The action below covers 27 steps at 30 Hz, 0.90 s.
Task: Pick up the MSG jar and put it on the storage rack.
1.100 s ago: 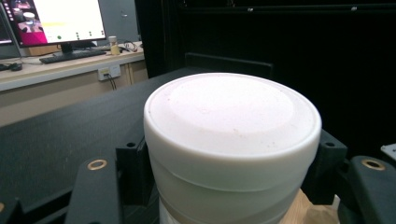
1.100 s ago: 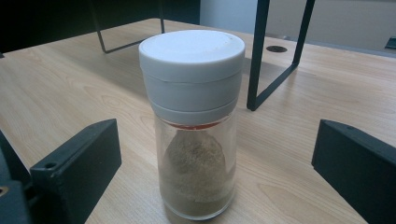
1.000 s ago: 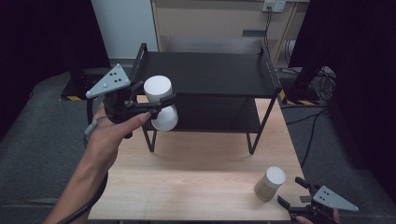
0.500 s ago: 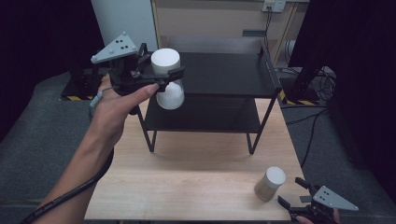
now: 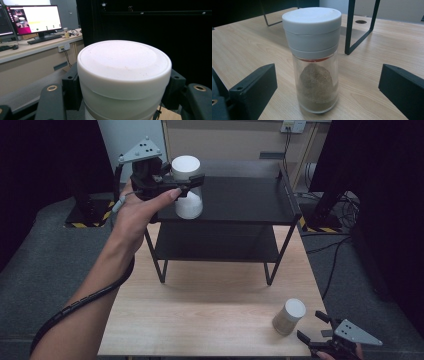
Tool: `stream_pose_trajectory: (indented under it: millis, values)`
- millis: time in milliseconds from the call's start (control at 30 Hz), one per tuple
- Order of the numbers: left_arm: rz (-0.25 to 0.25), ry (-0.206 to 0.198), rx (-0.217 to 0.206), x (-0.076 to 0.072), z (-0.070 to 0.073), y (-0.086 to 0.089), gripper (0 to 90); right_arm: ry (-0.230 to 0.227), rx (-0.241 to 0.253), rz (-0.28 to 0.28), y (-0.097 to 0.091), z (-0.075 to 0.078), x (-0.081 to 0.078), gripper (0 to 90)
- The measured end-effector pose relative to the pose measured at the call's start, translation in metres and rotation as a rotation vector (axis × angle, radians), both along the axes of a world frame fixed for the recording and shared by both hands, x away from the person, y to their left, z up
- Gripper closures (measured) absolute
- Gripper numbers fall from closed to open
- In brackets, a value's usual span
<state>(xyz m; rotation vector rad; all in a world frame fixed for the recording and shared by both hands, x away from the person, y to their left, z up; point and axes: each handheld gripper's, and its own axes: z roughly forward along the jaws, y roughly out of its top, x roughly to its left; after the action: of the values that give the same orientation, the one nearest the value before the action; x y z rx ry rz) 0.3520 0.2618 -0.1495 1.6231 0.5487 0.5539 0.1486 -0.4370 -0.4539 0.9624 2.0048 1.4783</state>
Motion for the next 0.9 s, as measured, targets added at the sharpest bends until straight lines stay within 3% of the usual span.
stream_pose_trajectory:
  millis: [333, 500, 900]
  values:
    - [0.027, 0.023, -0.011, 0.024, -0.008, -0.003, 33.2, 0.007, -0.001, 0.008, 0.0, -0.001, 0.001, 2.5]
    - [0.031, 0.047, -0.04, 0.035, -0.017, -0.003, 33.3, 0.011, -0.002, 0.007, 0.0, -0.003, 0.002, 2.5]
    - [0.021, 0.033, -0.034, 0.036, -0.02, -0.002, 33.2, 0.013, 0.004, 0.01, 0.0, -0.003, 0.002, 2.4]
